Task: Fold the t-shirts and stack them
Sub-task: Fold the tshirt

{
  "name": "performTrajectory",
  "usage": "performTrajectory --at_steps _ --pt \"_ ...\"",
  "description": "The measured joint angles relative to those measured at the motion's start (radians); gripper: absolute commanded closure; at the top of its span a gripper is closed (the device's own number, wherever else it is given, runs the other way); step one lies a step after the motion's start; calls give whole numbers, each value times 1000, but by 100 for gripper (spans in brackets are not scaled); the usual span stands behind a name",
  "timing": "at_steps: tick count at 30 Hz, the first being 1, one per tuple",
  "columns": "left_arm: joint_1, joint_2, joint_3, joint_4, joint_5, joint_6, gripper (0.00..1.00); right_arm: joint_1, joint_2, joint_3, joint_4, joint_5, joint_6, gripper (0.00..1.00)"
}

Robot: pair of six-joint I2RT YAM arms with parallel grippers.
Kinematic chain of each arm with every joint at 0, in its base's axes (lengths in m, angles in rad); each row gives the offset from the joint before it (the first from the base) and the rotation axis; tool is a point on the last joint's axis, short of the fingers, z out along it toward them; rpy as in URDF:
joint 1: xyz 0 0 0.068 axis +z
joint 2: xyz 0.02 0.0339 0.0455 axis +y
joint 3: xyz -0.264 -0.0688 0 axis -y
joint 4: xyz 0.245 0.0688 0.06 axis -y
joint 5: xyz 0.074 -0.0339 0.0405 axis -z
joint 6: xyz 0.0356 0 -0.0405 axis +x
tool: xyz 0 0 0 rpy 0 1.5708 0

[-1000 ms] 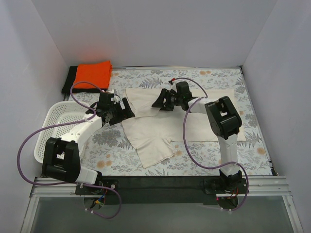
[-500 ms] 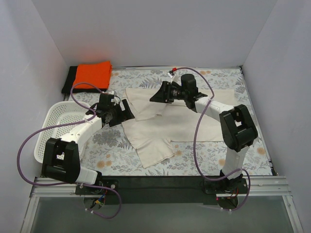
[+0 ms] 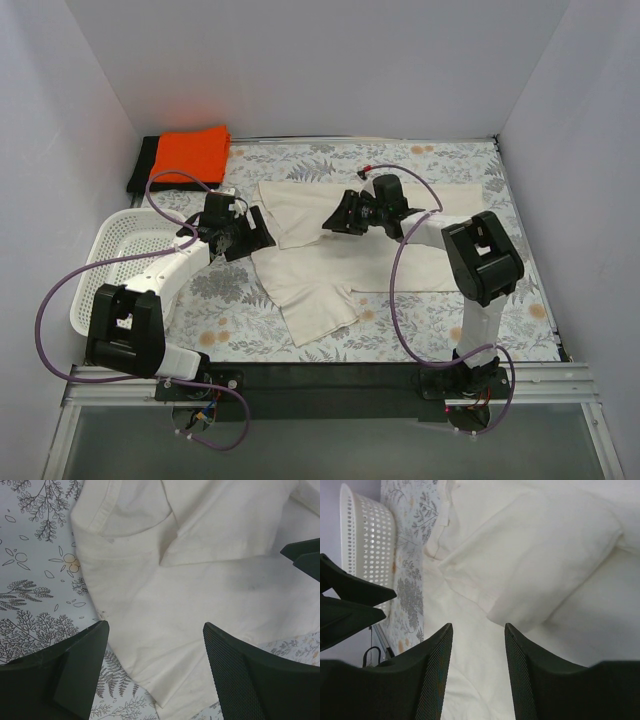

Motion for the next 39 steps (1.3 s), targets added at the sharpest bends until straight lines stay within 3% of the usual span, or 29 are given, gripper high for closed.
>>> performTrajectory --at_steps 9,20,39 --pt "0 0 -4 -2 0 0 30 -55 18 -19 -6 45 0 55" --pt "0 0 -5 -3 0 0 31 -55 114 3 -5 32 6 77" --pt "0 0 -6 -3 1 0 31 -37 150 74 -8 22 24 71"
